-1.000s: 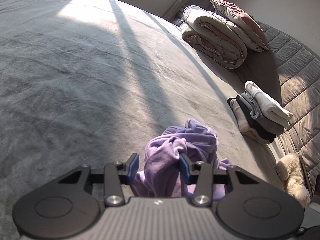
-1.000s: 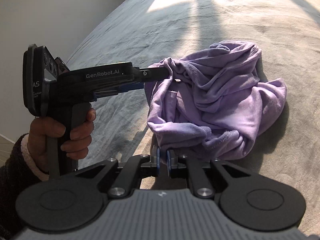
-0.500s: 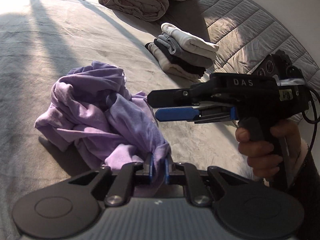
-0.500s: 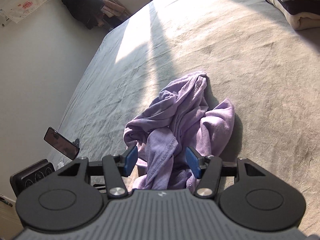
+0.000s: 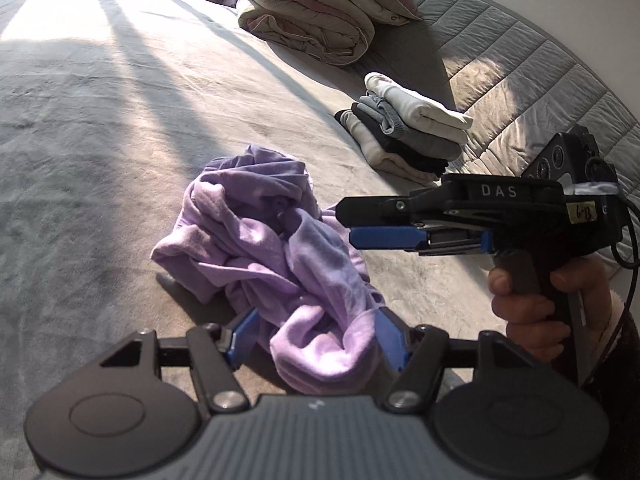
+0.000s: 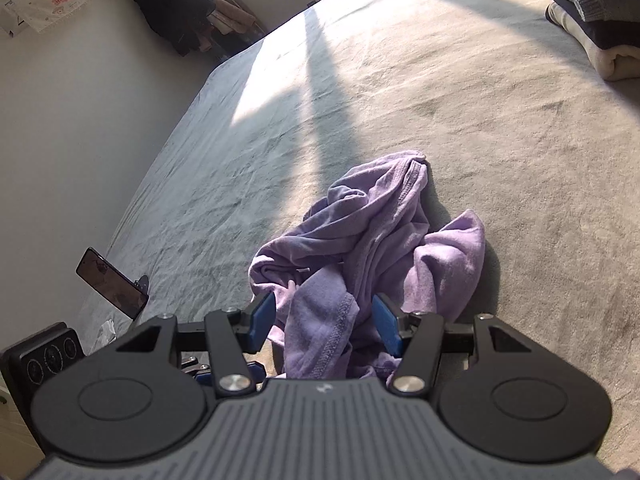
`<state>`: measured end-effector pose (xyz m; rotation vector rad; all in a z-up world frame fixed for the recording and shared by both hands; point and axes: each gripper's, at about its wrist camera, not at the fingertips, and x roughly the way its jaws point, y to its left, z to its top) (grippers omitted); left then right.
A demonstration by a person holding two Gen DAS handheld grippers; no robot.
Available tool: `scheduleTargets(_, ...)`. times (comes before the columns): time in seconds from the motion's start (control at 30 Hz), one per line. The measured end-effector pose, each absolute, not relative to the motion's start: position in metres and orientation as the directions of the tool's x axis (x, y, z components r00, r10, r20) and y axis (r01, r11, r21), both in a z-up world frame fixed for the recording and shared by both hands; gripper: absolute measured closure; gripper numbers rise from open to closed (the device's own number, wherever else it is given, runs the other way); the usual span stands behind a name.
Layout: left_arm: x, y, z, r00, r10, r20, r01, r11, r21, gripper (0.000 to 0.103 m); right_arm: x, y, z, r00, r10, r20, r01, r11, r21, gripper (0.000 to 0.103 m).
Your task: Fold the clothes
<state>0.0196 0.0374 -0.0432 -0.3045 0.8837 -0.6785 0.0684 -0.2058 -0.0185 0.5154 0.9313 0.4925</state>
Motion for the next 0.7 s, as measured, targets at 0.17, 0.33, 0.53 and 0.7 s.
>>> scheduleTargets(0.17,0.029,0.059,-0.049,0.474,-0.630,-0.615,0.318,0.774,-0.548,0.037,0.073,-0.186,-0.018,0.500,0.634,-0.590,-0.230,0.754,0.615,0.044)
scheduleTargets(0.33,0.036,0.078,-0.056,0.489,-0.617,-0.616,0.234,0.774,-0.589,0.037,0.078,-0.163,-0.022,0.506,0.644,-0.574,-0.307,0.756,0.578,0.044)
scheduleTargets(0.53,0.042,0.096,-0.065,0.492,-0.605,-0.626,0.151,0.767,-0.623,0.037,0.081,-0.149,-0.036,0.510,0.607,-0.609,-0.345,0.793,0.502,0.047)
scheduleTargets(0.7,0.046,0.100,-0.069,0.481,-0.605,-0.634,0.118,0.762,-0.637,0.037,0.081,-0.144,-0.049,0.515,0.577,-0.634,-0.350,0.817,0.459,0.060)
